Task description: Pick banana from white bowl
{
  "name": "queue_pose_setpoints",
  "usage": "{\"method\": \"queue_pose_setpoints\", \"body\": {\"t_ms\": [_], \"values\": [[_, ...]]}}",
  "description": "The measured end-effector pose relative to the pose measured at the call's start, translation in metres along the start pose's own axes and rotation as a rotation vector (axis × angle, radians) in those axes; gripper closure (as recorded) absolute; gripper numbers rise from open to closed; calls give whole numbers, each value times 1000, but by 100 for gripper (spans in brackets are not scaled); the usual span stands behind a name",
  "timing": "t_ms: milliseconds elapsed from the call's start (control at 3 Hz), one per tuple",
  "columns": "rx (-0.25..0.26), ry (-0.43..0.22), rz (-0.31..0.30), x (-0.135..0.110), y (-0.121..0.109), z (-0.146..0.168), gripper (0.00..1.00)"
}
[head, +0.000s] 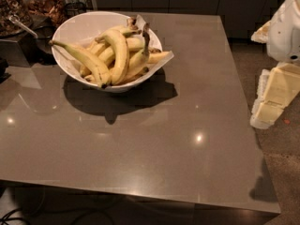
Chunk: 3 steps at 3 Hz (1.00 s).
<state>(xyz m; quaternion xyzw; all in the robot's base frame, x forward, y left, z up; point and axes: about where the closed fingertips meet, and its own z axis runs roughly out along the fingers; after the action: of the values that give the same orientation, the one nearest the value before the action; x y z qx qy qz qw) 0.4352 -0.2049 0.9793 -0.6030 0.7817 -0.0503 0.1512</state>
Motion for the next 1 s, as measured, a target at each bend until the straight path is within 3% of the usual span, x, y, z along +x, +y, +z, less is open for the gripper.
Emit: {"method": "queue_pose_setpoints", "body": {"t_ms": [667,1000], "values": [[32,150,-110,-96,31,-11,0],[64,133,-117,-105,32,-20,0]]}}
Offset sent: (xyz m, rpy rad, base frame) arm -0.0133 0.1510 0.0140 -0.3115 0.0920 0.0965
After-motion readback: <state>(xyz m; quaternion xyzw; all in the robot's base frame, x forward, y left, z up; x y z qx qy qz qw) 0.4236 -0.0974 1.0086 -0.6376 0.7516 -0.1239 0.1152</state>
